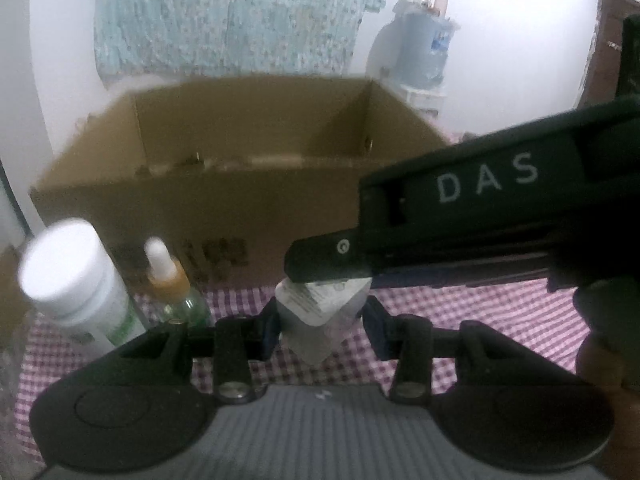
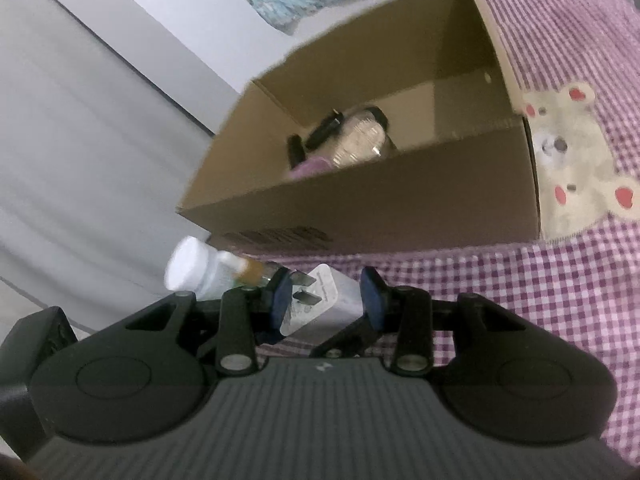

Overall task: Organize rigid objects
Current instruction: 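Close the right gripper on the charger and lift it, then carry the charger into the box and open the right gripper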

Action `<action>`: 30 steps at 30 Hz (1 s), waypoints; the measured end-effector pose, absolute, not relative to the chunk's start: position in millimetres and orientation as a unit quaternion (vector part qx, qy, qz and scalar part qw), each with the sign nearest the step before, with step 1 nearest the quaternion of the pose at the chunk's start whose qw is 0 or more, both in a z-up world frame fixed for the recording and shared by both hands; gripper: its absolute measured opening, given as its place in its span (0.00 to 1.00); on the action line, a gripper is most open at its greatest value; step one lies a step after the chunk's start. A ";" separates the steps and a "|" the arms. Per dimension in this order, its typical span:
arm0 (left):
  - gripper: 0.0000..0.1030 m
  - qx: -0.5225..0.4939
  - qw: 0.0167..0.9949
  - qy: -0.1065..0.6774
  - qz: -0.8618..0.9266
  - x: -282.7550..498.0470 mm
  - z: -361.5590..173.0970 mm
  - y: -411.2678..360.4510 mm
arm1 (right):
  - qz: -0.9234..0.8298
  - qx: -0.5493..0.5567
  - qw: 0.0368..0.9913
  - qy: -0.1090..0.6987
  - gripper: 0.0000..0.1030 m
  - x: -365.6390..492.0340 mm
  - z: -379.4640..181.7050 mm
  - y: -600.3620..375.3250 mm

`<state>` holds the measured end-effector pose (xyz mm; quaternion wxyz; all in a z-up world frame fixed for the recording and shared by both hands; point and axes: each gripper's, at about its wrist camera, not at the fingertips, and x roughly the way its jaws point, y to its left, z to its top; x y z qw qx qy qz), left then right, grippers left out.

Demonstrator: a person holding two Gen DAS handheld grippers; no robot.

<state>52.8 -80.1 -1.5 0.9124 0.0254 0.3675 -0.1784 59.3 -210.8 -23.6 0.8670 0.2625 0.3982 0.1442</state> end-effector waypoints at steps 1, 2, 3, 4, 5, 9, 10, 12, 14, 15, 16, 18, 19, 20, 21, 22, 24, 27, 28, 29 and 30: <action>0.43 0.026 0.915 0.361 -0.179 50.3 5.3 -79.3 | 0.146 0.261 0.871 0.390 0.37 56.0 -16.7 -209.7; 0.43 0.027 0.918 0.352 -0.180 48.1 13.8 -77.9 | 0.149 0.260 0.875 0.381 0.37 52.6 -8.7 -208.9; 0.43 0.028 0.920 0.346 -0.181 46.6 20.0 -77.3 | 0.151 0.259 0.878 0.374 0.37 50.9 -2.1 -209.3; 0.43 0.029 0.922 0.340 -0.181 45.6 27.0 -76.9 | 0.154 0.256 0.882 0.365 0.37 48.9 5.8 -208.7; 0.43 0.031 0.925 0.332 -0.182 45.6 35.4 -76.3 | 0.157 0.253 0.885 0.357 0.37 47.7 14.0 -208.2; 0.43 0.028 0.930 0.316 -0.182 54.5 60.5 -80.4 | 0.167 0.238 0.896 0.335 0.37 51.9 42.3 -208.1; 0.43 0.026 0.931 0.313 -0.183 58.6 66.4 -81.8 | 0.169 0.234 0.899 0.331 0.37 54.7 49.1 -208.6; 0.43 0.022 0.932 0.309 -0.186 69.8 75.9 -87.0 | 0.171 0.226 0.903 0.323 0.37 62.3 62.1 -213.0; 0.43 0.015 0.931 0.312 -0.189 85.2 81.7 -96.0 | 0.171 0.222 0.905 0.320 0.37 74.4 72.3 -219.7; 0.43 0.009 0.929 0.317 -0.191 94.5 83.2 -100.0 | 0.170 0.220 0.905 0.321 0.37 81.1 75.6 -223.1; 0.43 0.003 0.926 0.324 -0.194 104.3 83.4 -104.4 | 0.170 0.221 0.904 0.324 0.37 88.8 77.0 -227.3; 0.43 -0.011 0.919 0.339 -0.200 122.7 77.9 -106.4 | 0.165 0.222 0.901 0.335 0.37 107.7 78.1 -237.6; 0.43 -0.010 0.915 0.343 -0.212 130.5 73.2 -109.0 | 0.161 0.223 0.899 0.341 0.37 115.8 76.3 -242.2; 0.43 -0.017 0.911 0.352 -0.213 139.4 67.6 -109.6 | 0.159 0.221 0.897 0.348 0.37 124.8 73.8 -246.4; 0.43 -0.021 0.906 0.364 -0.214 149.2 61.3 -112.2 | 0.155 0.220 0.895 0.357 0.37 133.9 69.4 -250.7; 0.43 -0.023 0.902 0.373 -0.216 156.8 54.9 -113.6 | 0.152 0.219 0.892 0.366 0.37 140.8 64.1 -254.7; 0.43 -0.025 0.895 0.391 -0.215 170.1 40.9 -117.9 | 0.148 0.217 0.886 0.382 0.37 154.0 52.5 -257.7; 0.43 -0.025 0.885 0.412 -0.216 182.8 23.4 -123.1 | 0.145 0.211 0.876 0.408 0.37 170.3 34.2 -261.7; 0.43 -0.025 0.882 0.417 -0.216 185.2 19.5 -123.0 | 0.145 0.206 0.873 0.416 0.37 174.9 29.4 -262.9; 0.43 -0.023 0.881 0.420 -0.215 187.3 15.5 -124.1 | 0.144 0.198 0.875 0.418 0.33 176.0 26.7 -262.7; 0.42 -0.021 0.880 0.422 -0.216 189.5 12.9 -125.0 | 0.148 0.189 0.876 0.419 0.33 177.4 25.7 -260.6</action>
